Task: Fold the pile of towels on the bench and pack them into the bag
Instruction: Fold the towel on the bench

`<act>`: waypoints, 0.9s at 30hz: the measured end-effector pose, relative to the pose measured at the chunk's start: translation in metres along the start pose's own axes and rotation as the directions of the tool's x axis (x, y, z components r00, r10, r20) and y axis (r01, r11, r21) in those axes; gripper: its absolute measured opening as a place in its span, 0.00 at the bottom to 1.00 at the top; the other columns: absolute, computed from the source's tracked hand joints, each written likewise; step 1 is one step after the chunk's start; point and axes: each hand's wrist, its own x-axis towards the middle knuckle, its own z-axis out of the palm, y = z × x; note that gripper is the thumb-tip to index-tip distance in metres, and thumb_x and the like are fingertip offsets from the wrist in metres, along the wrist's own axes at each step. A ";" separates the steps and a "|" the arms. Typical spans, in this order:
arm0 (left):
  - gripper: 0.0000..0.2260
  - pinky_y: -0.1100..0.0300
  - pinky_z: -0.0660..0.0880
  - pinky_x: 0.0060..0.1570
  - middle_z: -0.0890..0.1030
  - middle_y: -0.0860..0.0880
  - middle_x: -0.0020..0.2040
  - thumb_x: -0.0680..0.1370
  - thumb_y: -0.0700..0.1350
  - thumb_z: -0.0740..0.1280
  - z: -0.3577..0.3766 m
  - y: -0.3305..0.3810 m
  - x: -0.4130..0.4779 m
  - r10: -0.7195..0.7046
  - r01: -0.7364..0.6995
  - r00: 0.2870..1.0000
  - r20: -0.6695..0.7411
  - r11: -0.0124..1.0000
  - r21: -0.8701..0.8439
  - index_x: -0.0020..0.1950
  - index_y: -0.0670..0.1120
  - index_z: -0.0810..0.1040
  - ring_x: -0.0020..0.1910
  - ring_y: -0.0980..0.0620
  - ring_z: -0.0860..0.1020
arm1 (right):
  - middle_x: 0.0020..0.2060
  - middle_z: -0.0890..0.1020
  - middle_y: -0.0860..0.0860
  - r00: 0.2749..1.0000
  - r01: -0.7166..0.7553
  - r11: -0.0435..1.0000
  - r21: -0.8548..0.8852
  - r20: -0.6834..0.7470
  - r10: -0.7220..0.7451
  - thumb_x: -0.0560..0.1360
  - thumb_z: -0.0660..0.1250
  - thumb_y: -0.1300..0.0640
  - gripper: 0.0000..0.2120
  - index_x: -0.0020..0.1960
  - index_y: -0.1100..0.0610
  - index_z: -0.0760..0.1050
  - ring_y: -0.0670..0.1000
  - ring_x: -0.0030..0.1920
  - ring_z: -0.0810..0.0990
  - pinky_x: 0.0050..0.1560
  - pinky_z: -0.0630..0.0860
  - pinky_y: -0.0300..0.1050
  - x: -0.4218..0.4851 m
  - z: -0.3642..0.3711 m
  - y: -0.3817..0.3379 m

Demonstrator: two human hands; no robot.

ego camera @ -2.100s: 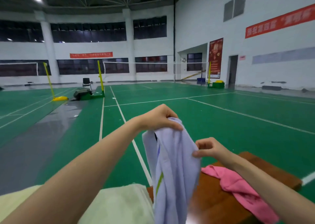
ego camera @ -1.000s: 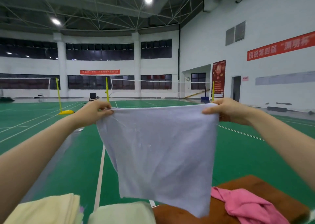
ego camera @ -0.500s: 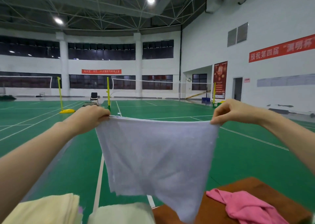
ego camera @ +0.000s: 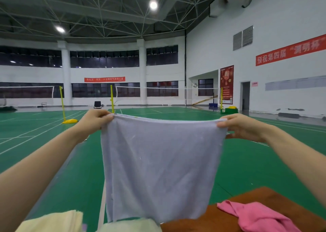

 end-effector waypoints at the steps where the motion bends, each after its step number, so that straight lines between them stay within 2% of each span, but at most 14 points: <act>1: 0.06 0.53 0.74 0.49 0.78 0.44 0.45 0.79 0.41 0.63 0.000 0.004 -0.001 -0.032 0.030 0.999 -0.015 0.995 -0.100 0.49 0.41 0.79 0.45 0.48 0.74 | 0.43 0.82 0.52 1.000 0.019 0.991 0.131 0.012 -0.021 0.68 0.71 0.54 0.18 0.55 0.62 0.78 0.47 0.42 0.80 0.42 0.79 0.41 -0.001 -0.001 0.001; 4: 0.04 0.61 0.75 0.37 0.77 0.46 0.43 0.78 0.40 0.65 0.008 0.021 0.000 -0.187 0.159 0.980 -0.062 0.938 -0.307 0.50 0.41 0.77 0.40 0.52 0.74 | 0.34 0.83 0.49 0.989 0.000 0.908 0.420 -0.133 0.061 0.75 0.64 0.56 0.10 0.53 0.60 0.77 0.46 0.32 0.80 0.32 0.77 0.39 0.007 0.006 0.005; 7: 0.06 0.66 0.72 0.19 0.73 0.45 0.36 0.78 0.35 0.64 0.024 0.038 0.005 -0.404 0.336 0.914 -0.039 0.807 -0.486 0.41 0.38 0.71 0.27 0.52 0.75 | 0.38 0.81 0.53 0.902 -0.098 0.862 0.498 -0.320 0.288 0.77 0.63 0.59 0.10 0.56 0.62 0.75 0.50 0.36 0.80 0.31 0.77 0.43 0.026 0.023 0.002; 9: 0.05 0.67 0.70 0.16 0.72 0.45 0.35 0.78 0.33 0.63 0.038 0.052 0.006 -0.429 0.364 0.903 0.001 0.764 -0.533 0.43 0.38 0.71 0.19 0.55 0.74 | 0.41 0.79 0.55 0.840 -0.056 0.879 0.474 -0.453 0.298 0.76 0.65 0.62 0.14 0.59 0.66 0.73 0.52 0.39 0.78 0.33 0.78 0.43 0.039 0.039 -0.008; 11: 0.03 0.67 0.73 0.19 0.73 0.44 0.36 0.76 0.32 0.64 0.056 0.071 0.005 -0.393 0.321 0.920 -0.007 0.762 -0.562 0.45 0.37 0.72 0.26 0.53 0.75 | 0.45 0.78 0.57 0.784 0.037 0.918 0.396 -0.581 0.219 0.74 0.67 0.63 0.14 0.58 0.68 0.72 0.55 0.43 0.78 0.39 0.75 0.44 0.045 0.056 -0.022; 12: 0.03 0.67 0.74 0.20 0.74 0.43 0.37 0.76 0.31 0.65 0.066 0.081 0.004 -0.360 0.284 0.933 -0.022 0.770 -0.571 0.44 0.37 0.72 0.30 0.52 0.75 | 0.42 0.78 0.57 0.772 0.064 0.955 0.289 -0.621 0.136 0.74 0.66 0.62 0.10 0.52 0.68 0.74 0.54 0.41 0.76 0.38 0.73 0.40 0.047 0.066 -0.029; 13: 0.03 0.66 0.75 0.23 0.76 0.42 0.39 0.75 0.31 0.65 0.076 0.091 0.001 -0.314 0.240 0.949 -0.038 0.792 -0.562 0.43 0.37 0.74 0.32 0.52 0.75 | 0.35 0.75 0.56 0.770 0.081 0.984 0.157 -0.637 0.038 0.75 0.65 0.61 0.07 0.41 0.65 0.73 0.53 0.35 0.73 0.32 0.69 0.36 0.045 0.079 -0.038; 15: 0.04 0.64 0.78 0.30 0.78 0.40 0.43 0.74 0.32 0.67 0.095 0.107 -0.003 -0.217 0.159 0.975 -0.052 0.841 -0.518 0.42 0.39 0.76 0.36 0.50 0.77 | 0.25 0.65 0.51 0.759 0.131 0.986 -0.107 -0.628 -0.169 0.77 0.63 0.59 0.20 0.28 0.58 0.63 0.49 0.26 0.62 0.25 0.59 0.37 0.041 0.103 -0.054; 16: 0.05 0.64 0.79 0.31 0.79 0.40 0.43 0.74 0.32 0.67 0.102 0.114 -0.006 -0.179 0.127 0.982 -0.054 0.850 -0.511 0.41 0.40 0.76 0.36 0.50 0.78 | 0.23 0.63 0.50 0.752 0.168 0.967 -0.192 -0.610 -0.252 0.77 0.62 0.58 0.22 0.26 0.57 0.60 0.49 0.25 0.60 0.27 0.58 0.39 0.038 0.114 -0.058; 18: 0.08 0.64 0.79 0.29 0.79 0.41 0.40 0.74 0.31 0.65 0.109 0.125 -0.013 -0.129 0.080 0.990 -0.053 0.839 -0.539 0.38 0.41 0.76 0.33 0.49 0.78 | 0.22 0.66 0.50 0.732 0.252 0.925 -0.283 -0.570 -0.374 0.78 0.62 0.55 0.22 0.26 0.56 0.63 0.49 0.26 0.62 0.33 0.63 0.43 0.036 0.127 -0.062; 20: 0.09 0.62 0.80 0.30 0.79 0.39 0.39 0.76 0.32 0.60 0.107 0.135 -0.021 -0.094 0.072 0.996 -0.005 0.795 -0.602 0.40 0.40 0.77 0.31 0.48 0.78 | 0.24 0.69 0.51 0.750 0.334 0.904 -0.267 -0.505 -0.426 0.77 0.63 0.50 0.22 0.27 0.59 0.69 0.48 0.26 0.65 0.33 0.64 0.42 0.030 0.129 -0.059; 22: 0.08 0.60 0.80 0.30 0.78 0.38 0.41 0.78 0.34 0.57 0.099 0.141 -0.030 -0.076 0.112 0.994 0.084 0.768 -0.631 0.49 0.40 0.76 0.32 0.47 0.78 | 0.26 0.71 0.55 0.807 0.403 0.894 -0.197 -0.385 -0.449 0.74 0.67 0.48 0.23 0.32 0.66 0.72 0.45 0.25 0.65 0.29 0.63 0.35 0.020 0.124 -0.056; 25: 0.13 0.60 0.80 0.33 0.80 0.39 0.40 0.79 0.34 0.54 0.087 0.134 -0.034 -0.017 0.138 0.981 0.194 0.762 -0.632 0.59 0.42 0.72 0.33 0.48 0.80 | 0.34 0.79 0.62 0.843 0.424 0.890 -0.168 -0.286 -0.456 0.70 0.73 0.56 0.15 0.45 0.69 0.79 0.45 0.33 0.72 0.34 0.68 0.33 0.010 0.110 -0.052; 27: 0.15 0.63 0.80 0.38 0.81 0.42 0.43 0.77 0.33 0.61 0.082 0.116 -0.032 0.138 -0.029 0.976 0.166 0.845 -0.534 0.62 0.43 0.72 0.37 0.52 0.81 | 0.37 0.80 0.60 0.852 0.408 0.907 -0.104 -0.312 -0.420 0.71 0.70 0.63 0.10 0.48 0.70 0.79 0.49 0.37 0.74 0.36 0.70 0.36 0.012 0.101 -0.050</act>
